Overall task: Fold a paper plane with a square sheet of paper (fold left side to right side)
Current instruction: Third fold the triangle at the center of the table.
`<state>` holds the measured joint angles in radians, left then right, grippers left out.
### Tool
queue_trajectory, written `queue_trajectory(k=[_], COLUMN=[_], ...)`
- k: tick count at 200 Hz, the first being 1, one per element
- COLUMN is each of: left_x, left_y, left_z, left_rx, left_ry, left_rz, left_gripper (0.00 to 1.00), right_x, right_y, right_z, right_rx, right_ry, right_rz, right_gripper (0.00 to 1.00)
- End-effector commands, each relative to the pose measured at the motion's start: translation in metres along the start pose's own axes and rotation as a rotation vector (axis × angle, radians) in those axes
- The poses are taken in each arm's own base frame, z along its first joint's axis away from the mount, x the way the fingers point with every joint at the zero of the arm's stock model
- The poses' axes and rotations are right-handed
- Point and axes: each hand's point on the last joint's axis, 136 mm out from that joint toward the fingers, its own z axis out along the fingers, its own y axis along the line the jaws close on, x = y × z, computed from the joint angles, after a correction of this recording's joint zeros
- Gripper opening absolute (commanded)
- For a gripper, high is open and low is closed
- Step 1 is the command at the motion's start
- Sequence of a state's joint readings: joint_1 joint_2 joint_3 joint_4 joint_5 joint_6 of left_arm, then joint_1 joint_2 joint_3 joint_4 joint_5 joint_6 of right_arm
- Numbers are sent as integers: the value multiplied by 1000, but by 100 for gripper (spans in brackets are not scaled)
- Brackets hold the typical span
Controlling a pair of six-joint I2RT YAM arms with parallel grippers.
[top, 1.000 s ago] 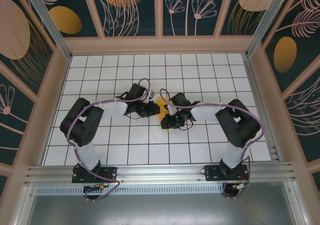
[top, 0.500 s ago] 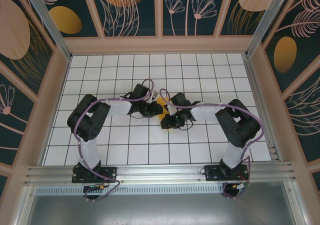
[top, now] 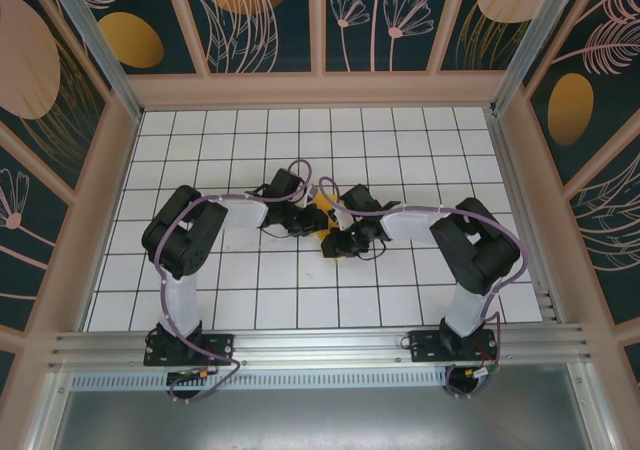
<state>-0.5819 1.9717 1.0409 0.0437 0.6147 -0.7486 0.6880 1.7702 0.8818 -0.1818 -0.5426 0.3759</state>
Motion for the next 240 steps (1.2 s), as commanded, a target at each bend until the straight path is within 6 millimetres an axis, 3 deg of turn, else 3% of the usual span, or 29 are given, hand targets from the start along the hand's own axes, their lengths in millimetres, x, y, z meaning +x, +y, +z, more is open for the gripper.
queue_trajectory(k=[1, 53, 106, 166, 207, 240], left_x=[2, 8, 8, 8, 7, 8], left_y=[28, 53, 52, 53, 53, 55], left_z=[10, 15, 13, 12, 13, 14], left_rx=[-114, -193, -196, -199, -202, -206], left_ry=[3, 12, 8, 7, 2, 6], left_rz=[-2, -29, -27, -26, -25, -27], left_gripper=[20, 19, 18, 18, 18, 18], right_x=[32, 27, 0, -5, 10, 22], right_y=[-27, -5, 19, 0, -15, -14], right_z=[9, -2, -21, -6, -2, -5], right_rx=[94, 3, -53, -2, 38, 31], right_ry=[107, 62, -15, 2, 39, 73], right_rz=[76, 44, 2, 29, 63, 66], right_gripper=[26, 26, 25, 25, 25, 24])
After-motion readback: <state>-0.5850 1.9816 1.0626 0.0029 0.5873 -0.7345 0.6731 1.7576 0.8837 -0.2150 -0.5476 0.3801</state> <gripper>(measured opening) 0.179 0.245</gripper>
